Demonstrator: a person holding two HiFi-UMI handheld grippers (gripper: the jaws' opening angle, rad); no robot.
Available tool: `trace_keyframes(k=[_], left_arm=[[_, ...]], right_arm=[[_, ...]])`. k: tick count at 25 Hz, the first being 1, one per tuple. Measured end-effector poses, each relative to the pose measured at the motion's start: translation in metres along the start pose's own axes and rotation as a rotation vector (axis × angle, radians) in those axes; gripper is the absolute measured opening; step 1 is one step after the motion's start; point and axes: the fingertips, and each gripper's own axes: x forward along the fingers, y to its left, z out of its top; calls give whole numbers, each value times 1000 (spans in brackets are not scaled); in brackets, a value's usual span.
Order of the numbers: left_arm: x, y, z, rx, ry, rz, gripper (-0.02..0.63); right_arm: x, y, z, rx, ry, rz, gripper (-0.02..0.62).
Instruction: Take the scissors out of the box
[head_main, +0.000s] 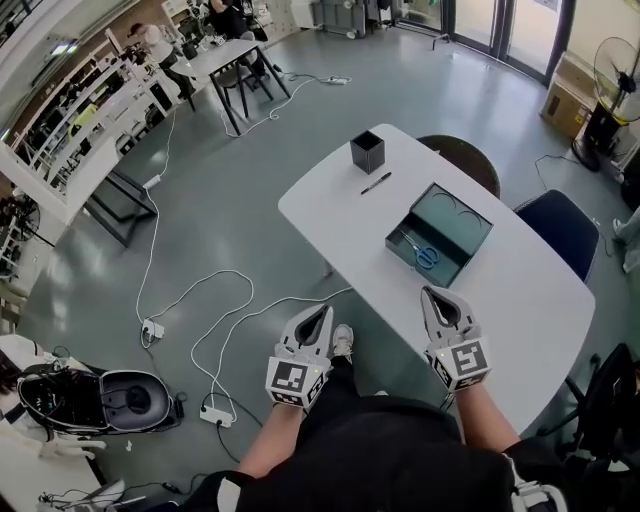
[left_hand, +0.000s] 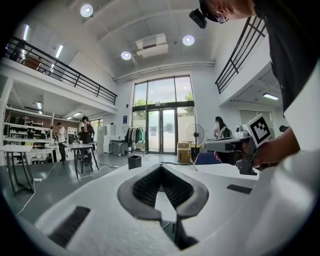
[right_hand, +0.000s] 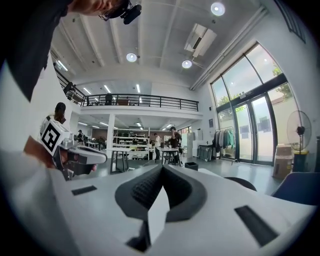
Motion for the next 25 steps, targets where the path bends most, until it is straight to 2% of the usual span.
trace_keyframes(k=[12, 20, 25], left_arm=[[105, 68, 31, 34, -5, -174, 6], [164, 121, 38, 45, -1, -290, 6], [194, 140, 42, 48, -4, -355, 6]], right_arm=[[81, -55, 23, 7, 0, -190, 5], [144, -73, 28, 10, 22, -286, 5], [162, -82, 30, -19, 28, -373, 5]])
